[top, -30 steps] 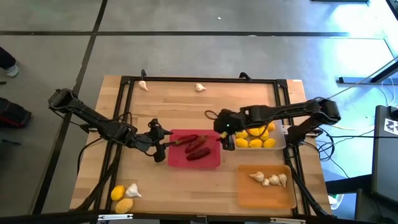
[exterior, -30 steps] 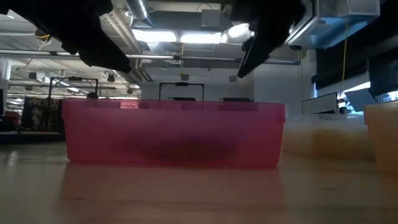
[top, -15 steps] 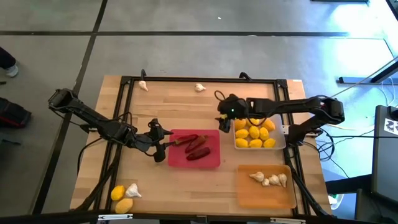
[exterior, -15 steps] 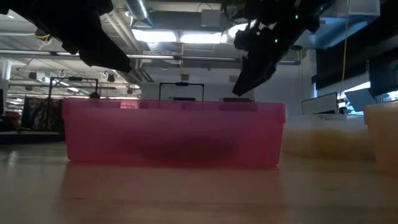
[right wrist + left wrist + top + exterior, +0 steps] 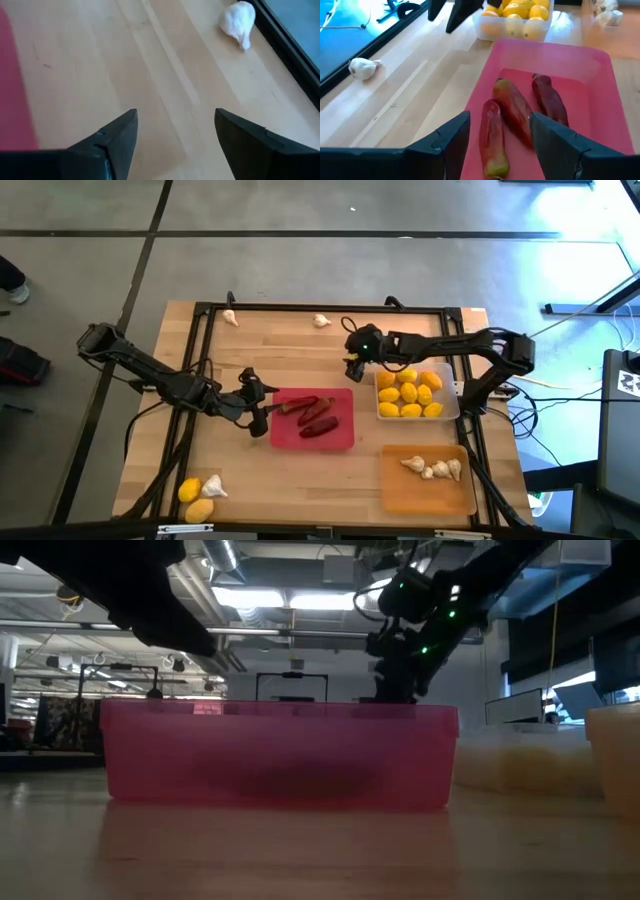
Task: Sort produce into baskets
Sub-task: Put the white garlic into the orange bin
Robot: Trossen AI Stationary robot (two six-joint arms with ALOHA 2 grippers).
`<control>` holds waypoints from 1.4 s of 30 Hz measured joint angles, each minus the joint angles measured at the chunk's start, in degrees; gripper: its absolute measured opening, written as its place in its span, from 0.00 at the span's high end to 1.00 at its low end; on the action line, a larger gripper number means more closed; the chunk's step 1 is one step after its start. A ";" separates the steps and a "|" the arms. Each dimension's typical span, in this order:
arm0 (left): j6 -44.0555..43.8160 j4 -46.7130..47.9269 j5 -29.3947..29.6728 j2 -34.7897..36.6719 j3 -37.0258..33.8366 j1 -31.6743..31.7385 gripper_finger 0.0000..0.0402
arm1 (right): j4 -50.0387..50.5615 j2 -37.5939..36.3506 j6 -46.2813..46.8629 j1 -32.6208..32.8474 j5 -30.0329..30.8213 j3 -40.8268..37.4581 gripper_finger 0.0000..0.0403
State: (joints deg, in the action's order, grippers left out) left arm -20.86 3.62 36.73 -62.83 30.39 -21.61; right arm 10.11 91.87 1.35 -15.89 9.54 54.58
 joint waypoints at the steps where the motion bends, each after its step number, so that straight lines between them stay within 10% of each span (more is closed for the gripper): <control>1: -0.02 -0.01 0.01 0.00 0.00 0.25 0.50 | -0.99 0.87 -0.73 -0.32 0.12 0.01 0.36; 18: 0.16 -0.05 0.01 0.00 -0.02 4.32 0.50 | -16.94 12.71 -7.80 -5.05 1.88 0.83 0.36; 42: 8.78 -3.48 -0.02 0.00 -0.02 12.96 0.50 | -2.66 16.90 -9.20 -12.00 -7.93 19.73 0.36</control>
State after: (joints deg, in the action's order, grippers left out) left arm -12.08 0.14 36.71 -62.83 30.37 -8.65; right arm 7.45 108.77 -7.84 -27.89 1.61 74.31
